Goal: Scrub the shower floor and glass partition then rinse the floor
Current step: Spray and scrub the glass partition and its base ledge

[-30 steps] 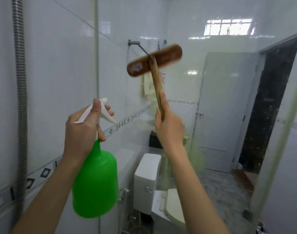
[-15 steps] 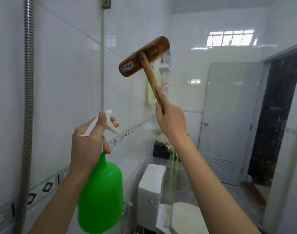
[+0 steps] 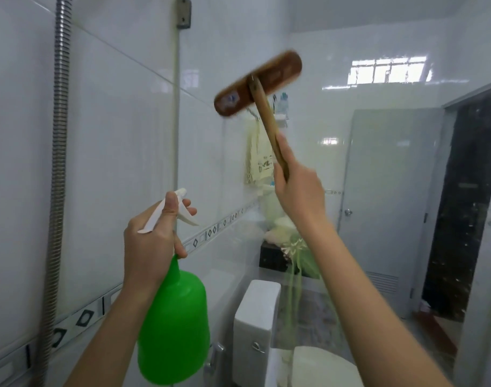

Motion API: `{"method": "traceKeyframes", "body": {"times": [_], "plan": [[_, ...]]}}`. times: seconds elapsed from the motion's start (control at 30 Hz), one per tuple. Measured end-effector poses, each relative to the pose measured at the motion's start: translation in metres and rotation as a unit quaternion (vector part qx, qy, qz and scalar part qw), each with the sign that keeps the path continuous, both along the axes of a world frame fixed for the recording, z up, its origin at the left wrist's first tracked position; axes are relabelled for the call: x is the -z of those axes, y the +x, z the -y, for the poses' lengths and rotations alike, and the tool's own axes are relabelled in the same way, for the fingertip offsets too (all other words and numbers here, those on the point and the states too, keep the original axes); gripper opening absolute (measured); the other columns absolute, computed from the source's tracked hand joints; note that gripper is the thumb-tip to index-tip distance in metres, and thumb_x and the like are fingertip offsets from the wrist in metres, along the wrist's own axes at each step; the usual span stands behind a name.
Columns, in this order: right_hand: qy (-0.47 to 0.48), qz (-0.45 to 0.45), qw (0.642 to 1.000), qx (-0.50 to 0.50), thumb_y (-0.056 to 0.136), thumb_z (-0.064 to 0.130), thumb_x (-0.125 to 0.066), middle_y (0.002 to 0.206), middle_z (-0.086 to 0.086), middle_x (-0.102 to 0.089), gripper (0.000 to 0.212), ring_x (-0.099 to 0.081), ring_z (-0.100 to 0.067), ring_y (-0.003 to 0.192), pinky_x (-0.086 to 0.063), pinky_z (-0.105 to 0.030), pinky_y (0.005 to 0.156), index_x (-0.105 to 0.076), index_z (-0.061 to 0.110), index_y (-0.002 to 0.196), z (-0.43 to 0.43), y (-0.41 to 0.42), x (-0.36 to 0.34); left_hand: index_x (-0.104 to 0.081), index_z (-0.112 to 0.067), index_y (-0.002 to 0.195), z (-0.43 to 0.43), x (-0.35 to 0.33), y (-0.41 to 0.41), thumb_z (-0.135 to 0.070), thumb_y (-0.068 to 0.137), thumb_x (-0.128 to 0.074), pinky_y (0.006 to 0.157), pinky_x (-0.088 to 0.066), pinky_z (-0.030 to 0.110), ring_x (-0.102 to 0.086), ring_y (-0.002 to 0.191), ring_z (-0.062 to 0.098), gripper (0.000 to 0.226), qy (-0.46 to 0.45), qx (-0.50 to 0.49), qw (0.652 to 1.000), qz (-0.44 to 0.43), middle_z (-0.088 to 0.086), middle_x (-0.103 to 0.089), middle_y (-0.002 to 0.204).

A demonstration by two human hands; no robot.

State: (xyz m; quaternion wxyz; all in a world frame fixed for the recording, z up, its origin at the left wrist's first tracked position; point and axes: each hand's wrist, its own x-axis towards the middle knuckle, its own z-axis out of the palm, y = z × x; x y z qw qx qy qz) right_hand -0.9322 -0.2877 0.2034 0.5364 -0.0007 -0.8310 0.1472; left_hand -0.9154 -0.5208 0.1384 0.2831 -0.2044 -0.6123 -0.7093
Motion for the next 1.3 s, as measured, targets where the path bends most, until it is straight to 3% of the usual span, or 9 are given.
{"method": "traceKeyframes", "body": {"times": [0.13, 0.37, 0.5, 0.63, 0.77, 0.87, 1.03, 1.17, 1.3], "plan": [[-0.034, 0.067, 0.997, -0.024, 0.097, 0.03, -0.045, 0.058, -0.003, -0.055, 0.07, -0.051, -0.019, 0.044, -0.051, -0.044, 0.046, -0.001, 0.057, 0.144, -0.008, 0.061, 0.126, -0.072, -0.031, 0.092, 0.0, 0.005, 0.001, -0.052, 0.096, -0.044, 0.053, -0.043, 0.029, -0.045, 0.035, 0.015, 0.035, 0.003, 0.011, 1.0, -0.008, -0.005, -0.077, 0.091], [-0.002, 0.008, 1.0, -0.002, 0.101, 0.03, -0.039, 0.062, -0.008, -0.058, 0.056, -0.052, -0.023, 0.049, -0.046, -0.034, 0.047, -0.015, 0.04, 0.15, -0.01, 0.021, 0.0, -0.072, -0.033, 0.092, -0.011, 0.01, 0.002, -0.055, 0.091, -0.046, 0.053, -0.043, 0.03, -0.044, 0.036, 0.017, 0.034, -0.002, 0.034, 0.999, -0.004, -0.005, -0.077, 0.093], [-0.006, 0.04, 0.999, 0.006, 0.098, 0.027, -0.048, 0.053, 0.002, -0.05, 0.065, -0.04, -0.007, 0.038, -0.032, -0.023, 0.039, -0.011, 0.042, 0.15, -0.037, 0.064, 0.109, -0.073, -0.037, 0.089, -0.02, 0.026, 0.006, -0.053, 0.095, -0.046, 0.049, -0.045, 0.027, -0.049, 0.04, 0.022, 0.032, -0.012, 0.034, 0.999, -0.022, 0.0, -0.077, 0.091], [0.003, 0.069, 0.998, 0.006, 0.096, 0.03, -0.049, 0.054, 0.003, -0.053, 0.071, -0.044, -0.01, 0.037, -0.045, -0.032, 0.036, -0.004, 0.052, 0.147, -0.052, 0.095, 0.177, -0.074, -0.039, 0.086, -0.032, 0.052, 0.01, -0.049, 0.097, -0.048, 0.05, -0.048, 0.032, -0.052, 0.041, 0.018, 0.03, -0.05, 0.032, 0.998, 0.001, 0.005, -0.077, 0.087], [-0.013, 0.054, 0.998, 0.043, 0.098, 0.029, -0.049, 0.055, -0.002, -0.053, 0.064, -0.042, -0.012, 0.04, -0.031, -0.022, 0.038, -0.011, 0.048, 0.147, -0.052, 0.099, 0.14, -0.074, -0.038, 0.081, -0.056, 0.082, 0.013, -0.062, 0.091, -0.045, 0.075, -0.057, 0.04, -0.069, 0.077, 0.014, 0.04, -0.09, 0.029, 0.995, 0.043, -0.007, -0.076, 0.088], [-0.035, 0.058, 0.996, 0.057, 0.099, 0.035, -0.046, 0.056, -0.003, -0.054, 0.057, -0.043, -0.012, 0.041, -0.029, -0.021, 0.04, -0.017, 0.045, 0.147, -0.055, 0.114, 0.145, -0.076, -0.033, 0.084, -0.074, 0.1, 0.016, -0.061, 0.091, -0.045, 0.082, -0.058, 0.048, -0.071, 0.086, 0.023, 0.043, -0.076, 0.052, 0.993, 0.07, 0.003, -0.076, 0.084], [-0.042, 0.064, 0.995, 0.07, 0.101, 0.033, -0.044, 0.057, -0.003, -0.054, 0.057, -0.05, -0.021, 0.045, -0.042, -0.033, 0.041, -0.015, 0.042, 0.149, -0.058, 0.132, 0.169, -0.074, -0.013, 0.079, -0.101, 0.112, 0.033, -0.043, 0.099, -0.049, 0.07, -0.056, 0.035, -0.072, 0.077, 0.021, 0.043, -0.056, 0.117, 0.987, 0.093, 0.004, -0.075, 0.077], [-0.056, 0.045, 0.994, 0.084, 0.101, 0.026, -0.041, 0.075, 0.0, -0.05, 0.058, -0.046, -0.013, 0.053, -0.032, -0.02, 0.045, -0.012, 0.037, 0.15, -0.065, 0.133, 0.163, -0.067, -0.003, 0.068, -0.108, 0.117, 0.039, -0.038, 0.101, -0.047, 0.066, -0.052, 0.025, -0.067, 0.062, 0.017, 0.052, -0.072, 0.136, 0.983, 0.098, 0.013, -0.069, 0.064], [-0.095, 0.039, 0.991, 0.081, 0.1, 0.022, -0.04, 0.062, -0.001, -0.046, 0.061, -0.044, -0.015, 0.049, -0.037, -0.028, 0.044, -0.01, 0.036, 0.152, -0.074, 0.139, 0.149, -0.063, -0.001, 0.065, -0.112, 0.121, 0.044, -0.037, 0.1, -0.049, 0.057, -0.045, 0.012, -0.06, 0.054, 0.009, 0.052, -0.079, 0.13, 0.984, 0.088, 0.018, -0.066, 0.065]]}}
